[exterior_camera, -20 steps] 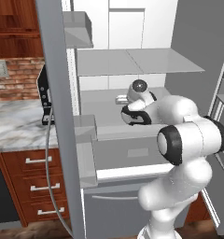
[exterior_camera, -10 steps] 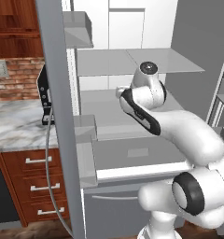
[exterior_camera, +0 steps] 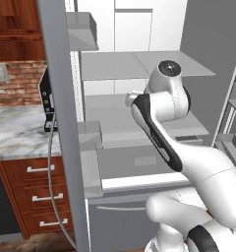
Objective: Pick the kiwi and mango from the fridge and place them on the plate next to the blender to make a fruit smoothie.
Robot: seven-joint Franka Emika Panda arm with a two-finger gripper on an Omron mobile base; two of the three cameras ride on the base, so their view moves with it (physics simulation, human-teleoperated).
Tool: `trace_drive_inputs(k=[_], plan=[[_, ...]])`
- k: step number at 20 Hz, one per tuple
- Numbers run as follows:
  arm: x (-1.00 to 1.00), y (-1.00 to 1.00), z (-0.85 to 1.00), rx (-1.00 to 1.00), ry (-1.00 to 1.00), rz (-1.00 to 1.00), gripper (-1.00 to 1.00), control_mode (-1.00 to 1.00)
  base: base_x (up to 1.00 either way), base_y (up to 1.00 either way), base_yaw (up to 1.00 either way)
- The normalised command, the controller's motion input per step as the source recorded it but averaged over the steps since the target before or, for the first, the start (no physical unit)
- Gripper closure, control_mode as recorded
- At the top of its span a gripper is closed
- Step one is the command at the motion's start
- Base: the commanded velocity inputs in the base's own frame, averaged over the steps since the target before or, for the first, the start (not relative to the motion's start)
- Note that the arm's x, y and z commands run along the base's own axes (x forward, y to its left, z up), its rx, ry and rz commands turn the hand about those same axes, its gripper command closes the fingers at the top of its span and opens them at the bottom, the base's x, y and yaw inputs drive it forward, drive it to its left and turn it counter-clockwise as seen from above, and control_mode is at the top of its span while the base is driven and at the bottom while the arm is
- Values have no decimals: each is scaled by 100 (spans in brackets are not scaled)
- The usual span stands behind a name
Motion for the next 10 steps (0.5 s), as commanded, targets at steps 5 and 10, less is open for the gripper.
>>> trace_drive_inputs(k=[5, 10], plan=[[-8, 0, 0, -1, -3, -1, 100, -100, 0, 0, 0], [-16, 2, 0, 0, 0, 0, 100, 100, -55, 9, 4]])
